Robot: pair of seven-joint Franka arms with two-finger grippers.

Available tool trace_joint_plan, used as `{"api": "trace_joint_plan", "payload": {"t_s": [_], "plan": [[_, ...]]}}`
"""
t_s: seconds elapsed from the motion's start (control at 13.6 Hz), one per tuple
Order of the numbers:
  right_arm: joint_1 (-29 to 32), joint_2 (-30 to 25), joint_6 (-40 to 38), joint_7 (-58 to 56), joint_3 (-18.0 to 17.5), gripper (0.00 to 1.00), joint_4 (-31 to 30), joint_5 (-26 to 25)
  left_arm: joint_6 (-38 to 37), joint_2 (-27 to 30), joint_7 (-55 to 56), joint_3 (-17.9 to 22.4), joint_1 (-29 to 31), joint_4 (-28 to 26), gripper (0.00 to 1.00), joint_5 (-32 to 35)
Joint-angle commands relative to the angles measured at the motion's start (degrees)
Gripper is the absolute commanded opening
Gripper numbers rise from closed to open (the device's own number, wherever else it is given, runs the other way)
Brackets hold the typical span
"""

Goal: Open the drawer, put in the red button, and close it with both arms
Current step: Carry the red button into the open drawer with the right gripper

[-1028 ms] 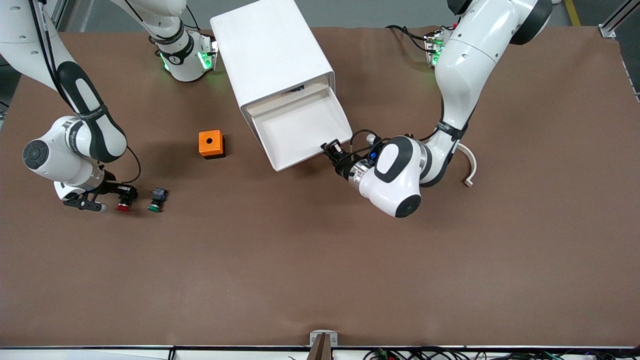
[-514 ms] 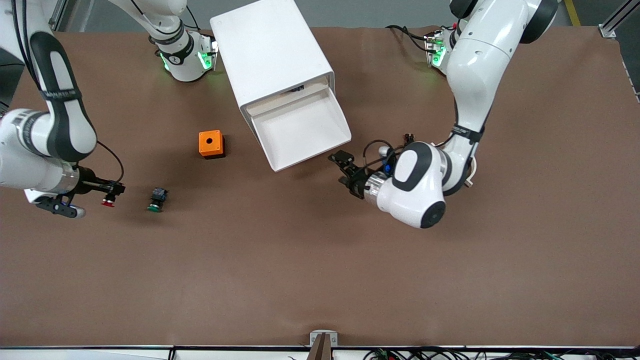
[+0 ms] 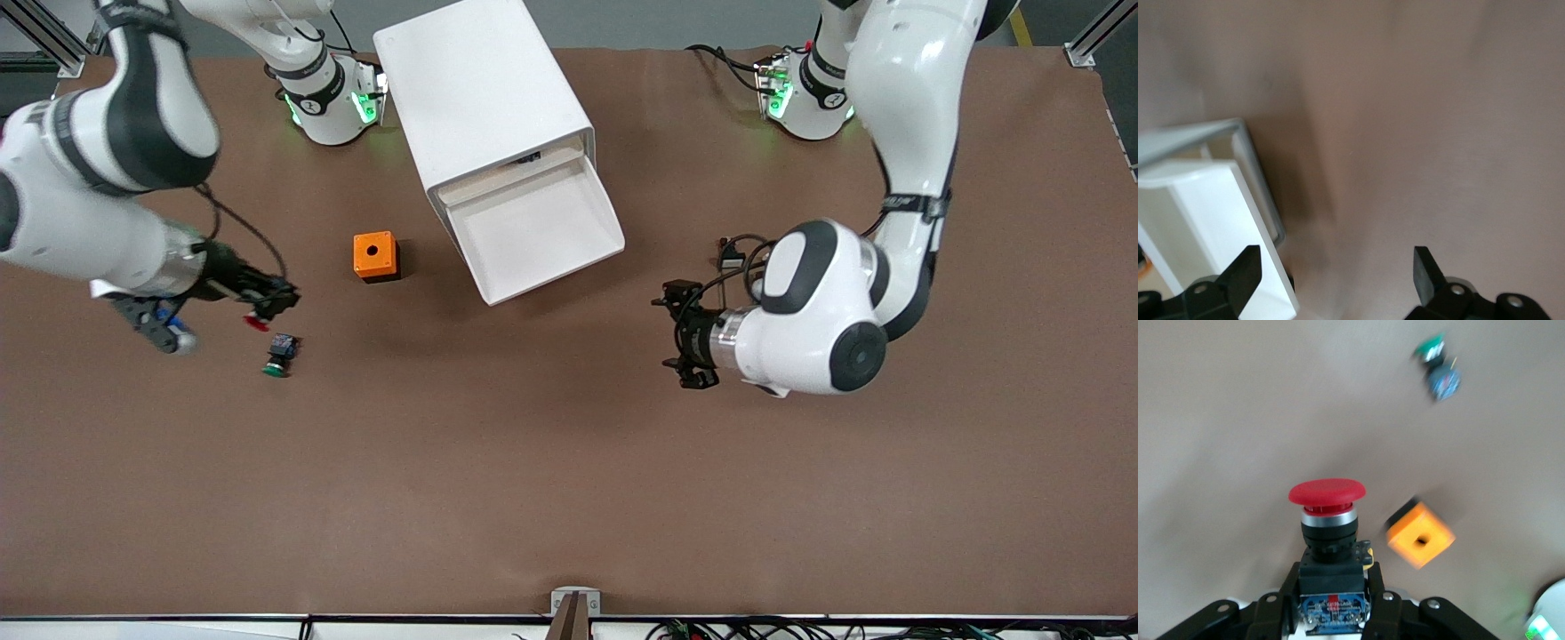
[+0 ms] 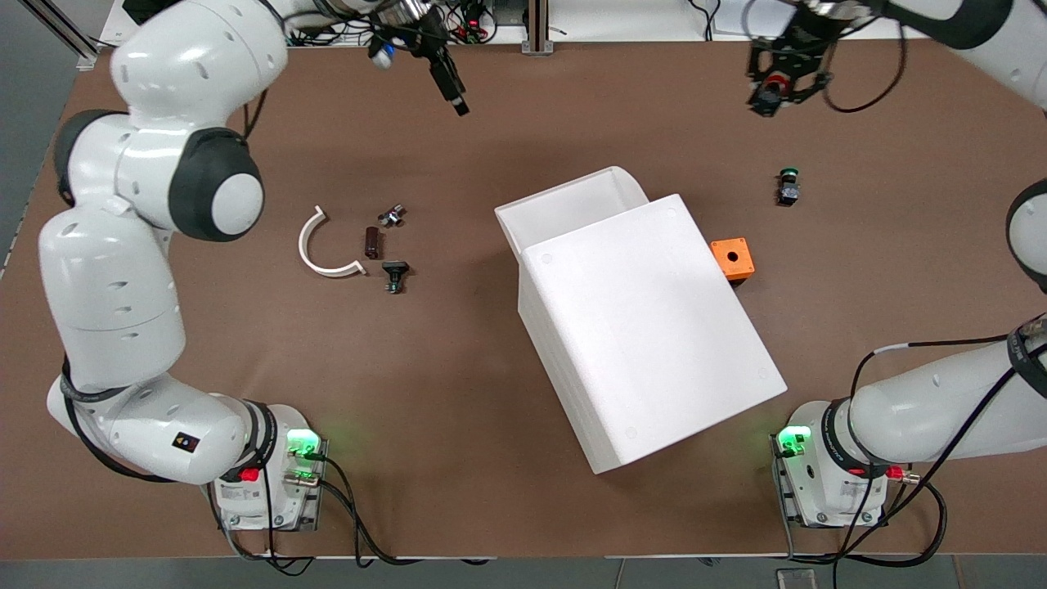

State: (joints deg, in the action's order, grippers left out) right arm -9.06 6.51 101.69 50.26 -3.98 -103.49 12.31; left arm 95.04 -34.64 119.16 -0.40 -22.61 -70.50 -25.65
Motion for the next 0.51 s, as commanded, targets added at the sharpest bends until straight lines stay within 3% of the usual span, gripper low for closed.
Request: {"api": "trace_joint_plan", "payload": {"t_s": [0.0,0.22,0.44], "plan": [[-10.6,0.4,2.4,14.9,1.0,0.0,2.2,1.5,-2.7,4.3,-7.9,0.6,-0.2,-1.7,1.0,6.6],[-19.4,2.1,9.4,26.4,1.0,0.0,2.2,1.6,-2.8,6.2,-17.7,0.6,-0.2,-1.7,1.0,15.0],[-26.7,5.9,15.2,37.1,1.1,0.0,2.2,0.8,-5.6,8.5,-30.4,0.6,-0.1,-2.5,1.0,17.5]]}}
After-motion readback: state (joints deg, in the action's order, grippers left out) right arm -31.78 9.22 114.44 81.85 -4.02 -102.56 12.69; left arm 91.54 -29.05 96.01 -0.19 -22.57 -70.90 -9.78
